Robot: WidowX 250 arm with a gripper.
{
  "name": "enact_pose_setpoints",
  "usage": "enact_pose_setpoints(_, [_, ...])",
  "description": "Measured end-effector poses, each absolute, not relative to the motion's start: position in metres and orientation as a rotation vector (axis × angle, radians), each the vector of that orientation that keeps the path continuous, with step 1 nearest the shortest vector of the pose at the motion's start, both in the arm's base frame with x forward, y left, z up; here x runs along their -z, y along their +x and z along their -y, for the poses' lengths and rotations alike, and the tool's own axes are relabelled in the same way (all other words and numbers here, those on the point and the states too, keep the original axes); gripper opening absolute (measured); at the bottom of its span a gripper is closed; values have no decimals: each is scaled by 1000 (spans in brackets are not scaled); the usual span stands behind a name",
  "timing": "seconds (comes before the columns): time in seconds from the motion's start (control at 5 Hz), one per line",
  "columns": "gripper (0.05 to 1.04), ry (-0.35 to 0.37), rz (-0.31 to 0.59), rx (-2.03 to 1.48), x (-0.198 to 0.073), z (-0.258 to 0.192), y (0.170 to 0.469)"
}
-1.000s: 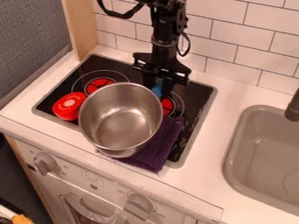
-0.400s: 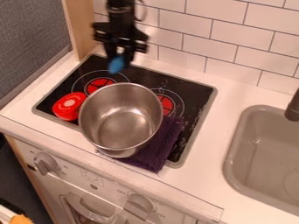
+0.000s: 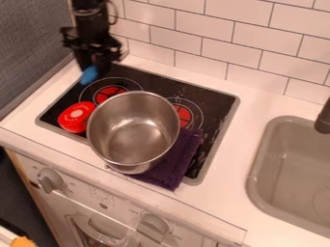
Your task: Moved the blue fork spoon to the left side of the sink
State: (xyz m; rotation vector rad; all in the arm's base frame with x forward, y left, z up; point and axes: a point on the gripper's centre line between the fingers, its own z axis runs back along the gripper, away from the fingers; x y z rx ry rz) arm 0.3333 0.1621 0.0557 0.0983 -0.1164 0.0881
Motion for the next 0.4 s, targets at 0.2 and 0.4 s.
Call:
enact_pose_setpoints(0.2, [424,90,96,-31,-51,-173,321])
enact_pose_setpoints(0.4, [424,100,80,-11,-45,-185,313])
